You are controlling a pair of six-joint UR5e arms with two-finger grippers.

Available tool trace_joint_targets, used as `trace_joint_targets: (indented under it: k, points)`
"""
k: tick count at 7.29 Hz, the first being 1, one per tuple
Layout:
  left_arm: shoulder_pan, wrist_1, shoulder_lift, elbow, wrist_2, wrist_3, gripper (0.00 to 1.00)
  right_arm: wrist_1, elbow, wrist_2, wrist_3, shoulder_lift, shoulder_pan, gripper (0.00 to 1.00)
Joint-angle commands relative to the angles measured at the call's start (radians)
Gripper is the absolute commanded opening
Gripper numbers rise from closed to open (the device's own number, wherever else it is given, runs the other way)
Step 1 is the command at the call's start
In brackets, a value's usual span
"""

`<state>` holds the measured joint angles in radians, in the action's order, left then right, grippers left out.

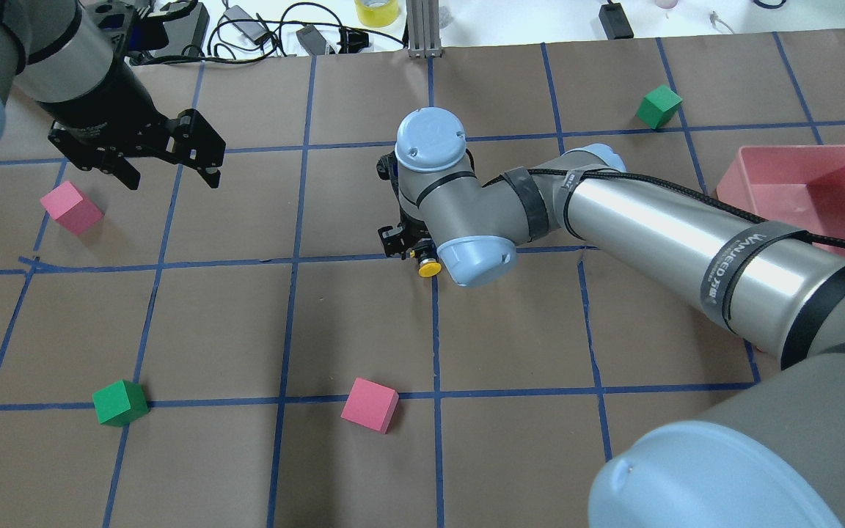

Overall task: Align button upright
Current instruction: 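Lower the button switch onto the table and open the right gripper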

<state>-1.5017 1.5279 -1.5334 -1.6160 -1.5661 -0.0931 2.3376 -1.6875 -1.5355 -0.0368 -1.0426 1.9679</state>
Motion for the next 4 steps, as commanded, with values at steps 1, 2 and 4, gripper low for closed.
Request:
trace_joint_targets:
  k: [1,2,4]
  points:
    - [0.0,0.006,0.004,0.008,-0.002,-0.002,1.0,-0.027,0.014,-0.011,0.041,-0.064,-0.009,1.0]
    - [0.001,0.003,-0.01,0.002,-0.002,0.001,1.0,-0.094,0.023,-0.006,0.043,-0.112,-0.038,1.0]
    - [0.02,-0.006,-0.014,-0.004,0.006,-0.023,1.0,-0.359,0.067,0.001,0.092,-0.274,-0.177,1.0]
